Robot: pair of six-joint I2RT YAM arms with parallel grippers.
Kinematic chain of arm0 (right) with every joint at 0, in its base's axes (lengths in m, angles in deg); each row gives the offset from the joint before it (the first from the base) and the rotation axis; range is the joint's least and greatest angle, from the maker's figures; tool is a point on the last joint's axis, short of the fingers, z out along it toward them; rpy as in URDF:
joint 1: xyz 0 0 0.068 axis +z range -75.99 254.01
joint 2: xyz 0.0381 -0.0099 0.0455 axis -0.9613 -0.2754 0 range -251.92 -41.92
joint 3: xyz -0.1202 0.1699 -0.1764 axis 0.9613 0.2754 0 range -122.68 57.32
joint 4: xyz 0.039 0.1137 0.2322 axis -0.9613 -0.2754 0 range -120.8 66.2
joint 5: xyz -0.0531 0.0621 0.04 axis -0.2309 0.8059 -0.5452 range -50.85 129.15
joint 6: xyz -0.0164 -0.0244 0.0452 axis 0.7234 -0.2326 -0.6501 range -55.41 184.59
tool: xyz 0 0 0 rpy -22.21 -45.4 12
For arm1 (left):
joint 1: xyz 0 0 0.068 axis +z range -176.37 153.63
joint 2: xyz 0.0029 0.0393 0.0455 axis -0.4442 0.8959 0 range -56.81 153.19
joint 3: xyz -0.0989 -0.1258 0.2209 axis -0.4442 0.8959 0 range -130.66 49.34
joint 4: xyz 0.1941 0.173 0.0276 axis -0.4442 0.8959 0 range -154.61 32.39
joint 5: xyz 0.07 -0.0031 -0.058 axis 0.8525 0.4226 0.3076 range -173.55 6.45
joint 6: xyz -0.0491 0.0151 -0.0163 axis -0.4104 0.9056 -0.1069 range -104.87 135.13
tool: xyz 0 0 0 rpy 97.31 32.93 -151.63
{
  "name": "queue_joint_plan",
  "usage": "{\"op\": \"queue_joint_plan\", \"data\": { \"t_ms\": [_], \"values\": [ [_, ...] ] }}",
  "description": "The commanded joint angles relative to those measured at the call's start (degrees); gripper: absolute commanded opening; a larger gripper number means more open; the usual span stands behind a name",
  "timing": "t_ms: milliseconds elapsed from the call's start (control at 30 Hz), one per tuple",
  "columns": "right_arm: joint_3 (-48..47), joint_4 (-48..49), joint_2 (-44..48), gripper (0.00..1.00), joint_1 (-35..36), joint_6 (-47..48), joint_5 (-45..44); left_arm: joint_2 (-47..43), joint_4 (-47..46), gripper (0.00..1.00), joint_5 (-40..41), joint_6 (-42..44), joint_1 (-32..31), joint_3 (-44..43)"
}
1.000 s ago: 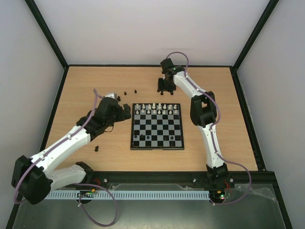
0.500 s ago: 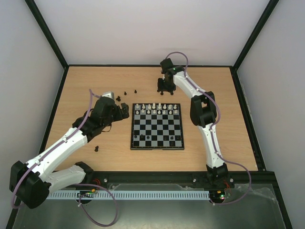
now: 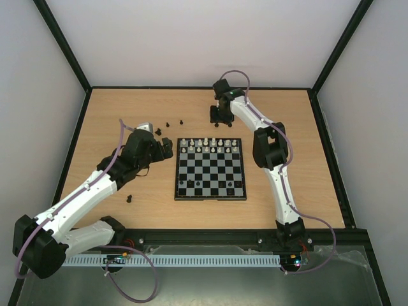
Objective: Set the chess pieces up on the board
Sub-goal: Pick up the chess piece at the center of the board, then place the chess piece on the chessboard.
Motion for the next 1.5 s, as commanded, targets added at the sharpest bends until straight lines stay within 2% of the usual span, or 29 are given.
{"op": "queue_joint_plan", "data": {
  "t_ms": [0, 333, 567, 733, 900, 1133, 1267, 1467],
  "values": [
    [-1.8, -3.2, -1.7, 0.23, 0.4, 0.7, -1.6, 0.1, 0.4, 0.99, -0.5, -0.1, 0.5, -0.2],
    [-2.1, -3.1, -1.2, 0.09, 0.3, 0.9, -2.4, 0.8, -0.3, 0.99, -1.4, 0.1, 0.9, 0.0],
    [0.9, -3.9, 7.6, 0.06, 2.1, 1.4, -6.6, 1.0, -0.6, 0.99, -1.8, 0.1, 1.0, 0.1],
    [12.1, -2.9, 21.7, 0.06, 5.8, 1.0, -11.1, 0.9, -0.9, 0.99, -2.3, 0.2, 1.0, 0.0],
    [27.6, -3.5, 38.3, 0.07, 10.5, 0.3, -10.1, 1.1, -1.2, 1.0, -3.2, 0.3, 1.0, -0.3],
    [44.5, -9.4, 55.3, 0.07, 20.6, -2.7, -13.5, 1.6, -1.7, 1.0, -3.7, 0.4, 1.0, -0.4],
    [50.3, -11.8, 60.8, 0.08, 27.1, -6.6, -13.0, 2.1, -1.8, 0.99, -3.7, 0.4, 1.0, -0.3],
    [55.4, -11.6, 61.0, 0.09, 35.3, -11.2, -14.4, 2.3, -2.1, 1.0, -3.7, 0.3, 1.0, -0.1]
  ]
}}
